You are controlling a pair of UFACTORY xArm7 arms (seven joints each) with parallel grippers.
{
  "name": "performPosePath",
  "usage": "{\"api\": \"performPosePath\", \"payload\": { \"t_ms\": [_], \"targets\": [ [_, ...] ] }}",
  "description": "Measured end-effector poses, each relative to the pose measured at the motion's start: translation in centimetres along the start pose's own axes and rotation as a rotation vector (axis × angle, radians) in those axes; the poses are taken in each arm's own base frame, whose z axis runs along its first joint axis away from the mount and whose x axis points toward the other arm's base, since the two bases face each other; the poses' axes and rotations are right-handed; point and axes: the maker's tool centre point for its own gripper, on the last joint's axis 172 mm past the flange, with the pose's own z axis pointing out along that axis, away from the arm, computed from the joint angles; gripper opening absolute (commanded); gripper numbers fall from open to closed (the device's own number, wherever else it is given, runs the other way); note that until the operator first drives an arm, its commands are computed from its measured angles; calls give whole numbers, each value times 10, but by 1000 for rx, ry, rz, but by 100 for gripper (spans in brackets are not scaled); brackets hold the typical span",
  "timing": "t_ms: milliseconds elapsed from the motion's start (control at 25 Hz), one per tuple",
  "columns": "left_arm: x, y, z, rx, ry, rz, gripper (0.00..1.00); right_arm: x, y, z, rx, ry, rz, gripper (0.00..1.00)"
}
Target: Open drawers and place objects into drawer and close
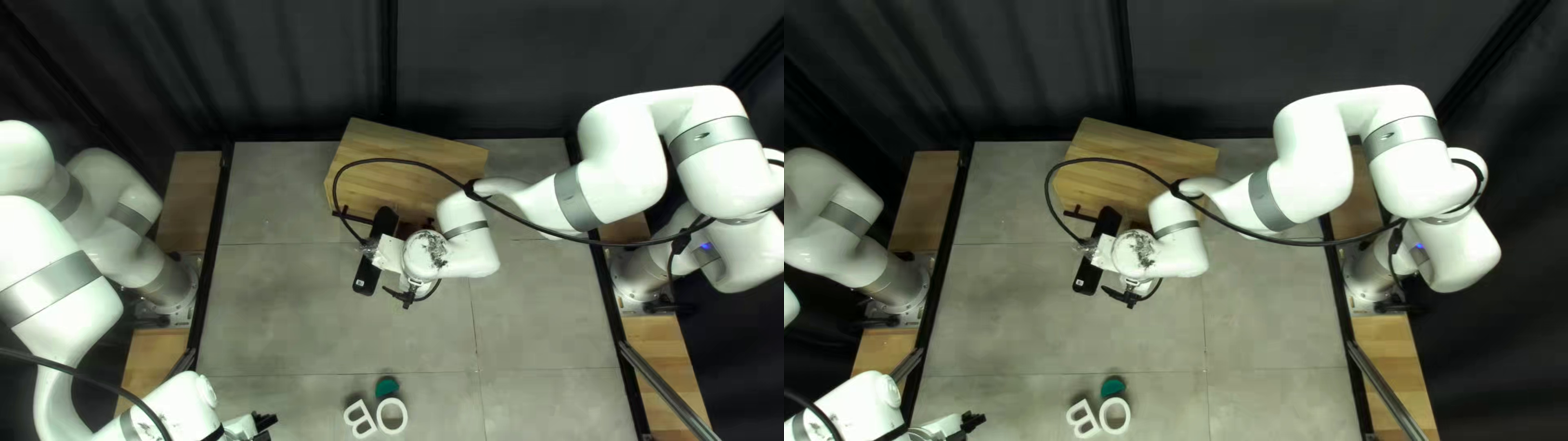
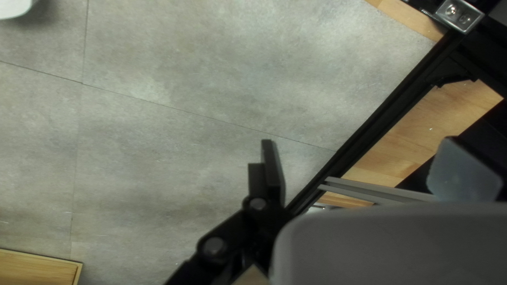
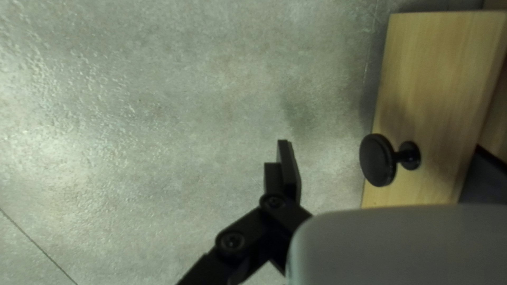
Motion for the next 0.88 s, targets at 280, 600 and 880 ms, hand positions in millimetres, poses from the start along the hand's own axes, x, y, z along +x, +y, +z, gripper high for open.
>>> {"api": "performPosePath", "payload": {
  "t_ms": [280,600,880],
  "targets": [
    [0,0,0,0,0,0,100,1,-4,-2,5,5,-9,100],
    [0,0,0,0,0,0,100,2,-9,-3,13,14,-18,100],
    [0,0,0,0,0,0,100,3,-15,-6,19,22,-26,100]
  ]
}}
